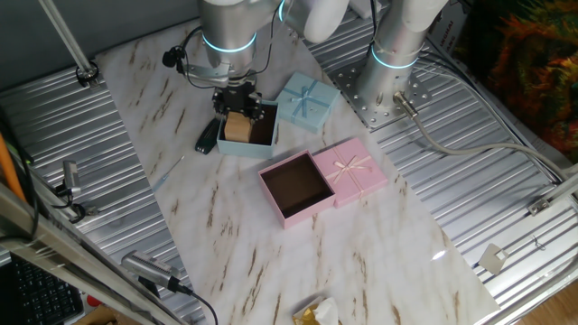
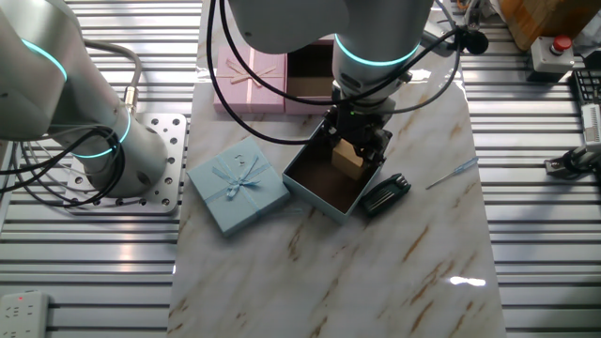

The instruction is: Move an object from one box to another

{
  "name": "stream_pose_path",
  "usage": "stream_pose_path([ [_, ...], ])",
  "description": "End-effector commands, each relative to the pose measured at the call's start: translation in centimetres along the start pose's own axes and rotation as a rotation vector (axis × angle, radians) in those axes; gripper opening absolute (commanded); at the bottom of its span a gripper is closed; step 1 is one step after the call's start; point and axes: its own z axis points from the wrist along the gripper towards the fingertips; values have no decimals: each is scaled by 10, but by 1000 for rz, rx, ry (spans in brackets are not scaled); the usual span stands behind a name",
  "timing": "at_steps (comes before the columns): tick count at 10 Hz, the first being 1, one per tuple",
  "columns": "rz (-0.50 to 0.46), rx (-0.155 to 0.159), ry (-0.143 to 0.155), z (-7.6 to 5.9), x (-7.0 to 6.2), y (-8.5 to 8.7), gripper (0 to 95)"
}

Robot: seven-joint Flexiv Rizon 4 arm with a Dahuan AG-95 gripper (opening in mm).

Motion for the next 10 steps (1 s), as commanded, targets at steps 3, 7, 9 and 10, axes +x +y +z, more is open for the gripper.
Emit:
stream_pose_path([
  [3, -2, -10, -3, 0, 0, 0, 0],
  [7, 10, -21, -16, 0, 1, 1, 0],
  [9, 11, -19, -14, 0, 1, 1, 0],
  [10, 14, -17, -11, 0, 1, 1, 0],
])
